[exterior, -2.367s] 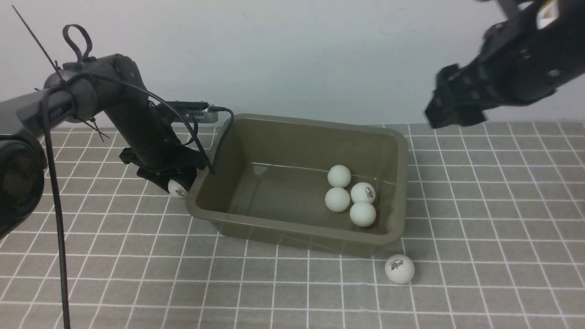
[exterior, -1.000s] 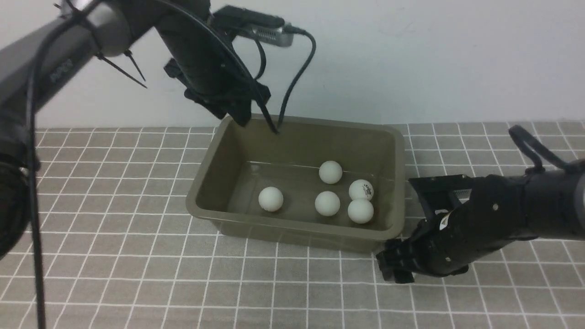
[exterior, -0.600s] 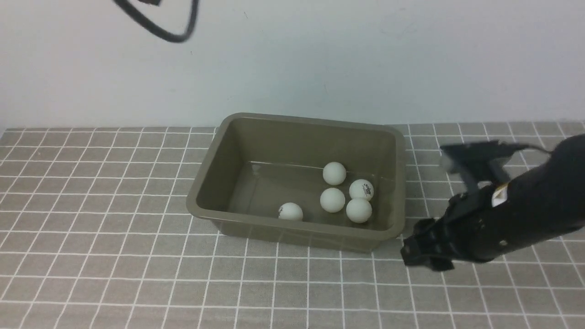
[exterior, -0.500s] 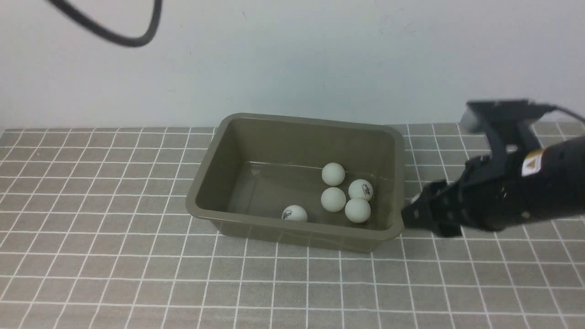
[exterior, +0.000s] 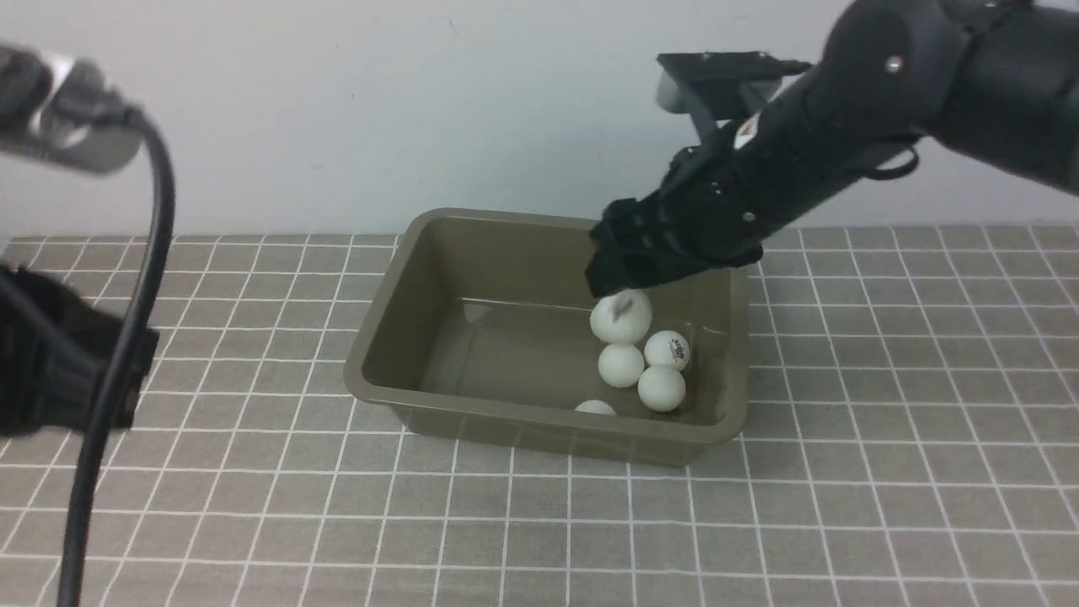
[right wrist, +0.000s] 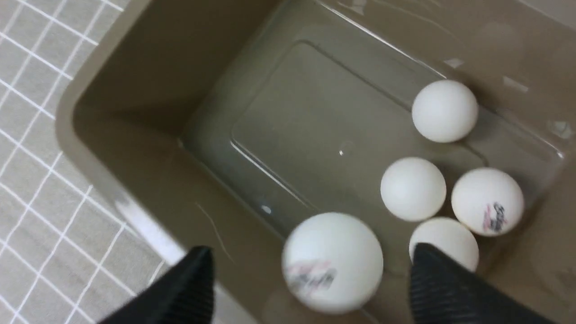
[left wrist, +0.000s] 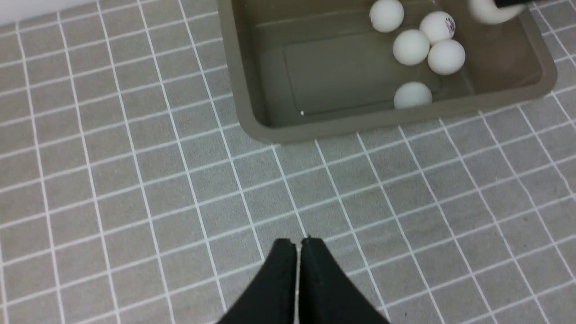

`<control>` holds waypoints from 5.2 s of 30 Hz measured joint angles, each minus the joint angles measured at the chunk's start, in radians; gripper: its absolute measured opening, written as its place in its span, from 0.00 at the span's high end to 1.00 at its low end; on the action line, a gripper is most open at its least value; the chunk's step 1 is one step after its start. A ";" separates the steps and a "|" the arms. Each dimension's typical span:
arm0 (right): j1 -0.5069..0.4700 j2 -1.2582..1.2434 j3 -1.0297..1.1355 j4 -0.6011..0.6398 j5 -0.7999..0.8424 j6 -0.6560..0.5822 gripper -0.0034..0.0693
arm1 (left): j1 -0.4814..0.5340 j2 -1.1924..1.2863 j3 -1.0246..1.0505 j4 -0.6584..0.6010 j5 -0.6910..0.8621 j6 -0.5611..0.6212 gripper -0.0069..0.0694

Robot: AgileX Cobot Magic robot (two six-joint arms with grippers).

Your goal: Put the table tennis balls into the box on the grey coffee tablecloth.

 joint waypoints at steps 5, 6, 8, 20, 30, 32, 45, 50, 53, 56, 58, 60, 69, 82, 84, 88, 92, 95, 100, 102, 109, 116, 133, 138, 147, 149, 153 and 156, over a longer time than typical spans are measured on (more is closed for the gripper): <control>0.000 0.037 -0.109 -0.023 0.109 -0.004 0.07 | 0.000 -0.114 0.096 0.000 -0.009 0.000 0.92; 0.000 0.025 -0.118 -0.036 0.123 -0.004 0.10 | 0.000 -0.129 0.098 0.000 -0.010 0.000 0.92; 0.002 -0.042 -0.124 -0.084 0.167 -0.002 0.26 | 0.000 -0.147 0.099 -0.002 -0.019 0.000 0.92; 0.003 -0.847 0.245 -0.290 0.021 0.127 0.97 | 0.000 -0.148 0.099 -0.003 -0.109 0.000 0.92; 0.003 -1.698 1.061 -0.410 -0.657 0.255 0.97 | 0.000 -0.148 0.100 -0.003 -0.236 -0.001 0.92; 0.003 -1.813 1.159 -0.449 -0.722 0.315 0.97 | 0.000 -0.148 0.101 -0.003 -0.254 -0.001 0.92; 0.003 -1.856 1.259 -0.749 -0.823 0.366 0.97 | 0.001 -0.437 0.249 0.012 -0.371 -0.021 0.92; 0.003 -1.856 1.259 -0.766 -0.824 0.366 0.97 | 0.001 -0.566 0.281 -0.008 -0.462 -0.052 0.92; 0.003 -1.856 1.259 -0.772 -0.824 0.367 0.97 | 0.001 -0.600 0.284 -0.020 -0.467 -0.052 0.92; 0.003 -1.856 1.259 -0.773 -0.824 0.367 0.97 | 0.001 -0.611 0.285 -0.026 -0.467 -0.052 0.92; 0.003 -1.856 1.260 -0.774 -0.824 0.367 0.97 | 0.001 -0.612 0.285 -0.026 -0.467 -0.052 0.92; 0.003 -1.856 1.260 -0.775 -0.824 0.367 0.97 | 0.001 -0.613 0.286 -0.025 -0.467 -0.041 0.92; 0.003 -1.856 1.260 -0.775 -0.824 0.367 0.97 | 0.086 -0.719 0.665 0.084 -0.656 -0.042 0.92; 0.003 -1.856 1.262 -0.775 -0.824 0.367 0.97 | 0.182 -0.866 1.025 0.105 -0.663 -0.025 0.92; 0.003 -1.856 1.263 -0.775 -0.824 0.367 0.97 | 0.182 -0.866 1.025 0.105 -0.663 -0.025 0.92; 0.003 -1.856 1.264 -0.775 -0.824 0.367 0.97 | 0.182 -0.866 1.025 0.105 -0.662 -0.025 0.92; 0.003 -1.856 1.264 -0.775 -0.824 0.367 0.97 | 0.182 -0.866 1.025 0.105 -0.662 -0.025 0.92; 0.003 -1.856 1.264 -0.775 -0.824 0.367 0.97 | 0.182 -0.866 1.025 0.105 -0.662 -0.025 0.92; 0.003 -1.856 1.264 -0.775 -0.824 0.367 0.97 | 0.182 -0.866 1.025 0.105 -0.662 -0.025 0.92; 0.003 -1.856 1.264 -0.775 -0.824 0.367 0.97 | 0.182 -0.866 1.025 0.105 -0.662 -0.025 0.92; 0.003 -1.856 1.270 -0.668 -0.799 0.314 0.97 | 0.182 -0.866 1.025 0.105 -0.662 -0.025 0.92; 0.003 -1.856 1.308 -0.356 -0.755 0.029 0.97 | 0.182 -0.866 1.025 0.105 -0.662 -0.025 0.92; -0.518 -1.855 1.629 -0.251 -0.573 0.008 0.97 | 0.182 -0.866 1.025 0.106 -0.661 -0.025 0.92; -0.523 -1.855 1.629 -0.249 -0.573 0.021 0.97 | 0.182 -0.866 1.025 0.106 -0.661 -0.025 0.92; -0.523 -1.855 1.629 -0.249 -0.573 0.023 0.97 | 0.182 -0.866 1.025 0.106 -0.661 -0.025 0.92; -0.523 -1.855 1.629 -0.249 -0.573 0.023 0.97 | 0.182 -0.866 1.025 0.106 -0.661 -0.025 0.92; -0.523 -1.855 1.629 -0.249 -0.573 0.023 0.97 | 0.182 -0.866 1.025 0.106 -0.661 -0.025 0.92; -0.523 -1.855 1.629 -0.249 -0.573 0.023 0.97 | 0.182 -0.866 1.025 0.106 -0.661 -0.025 0.92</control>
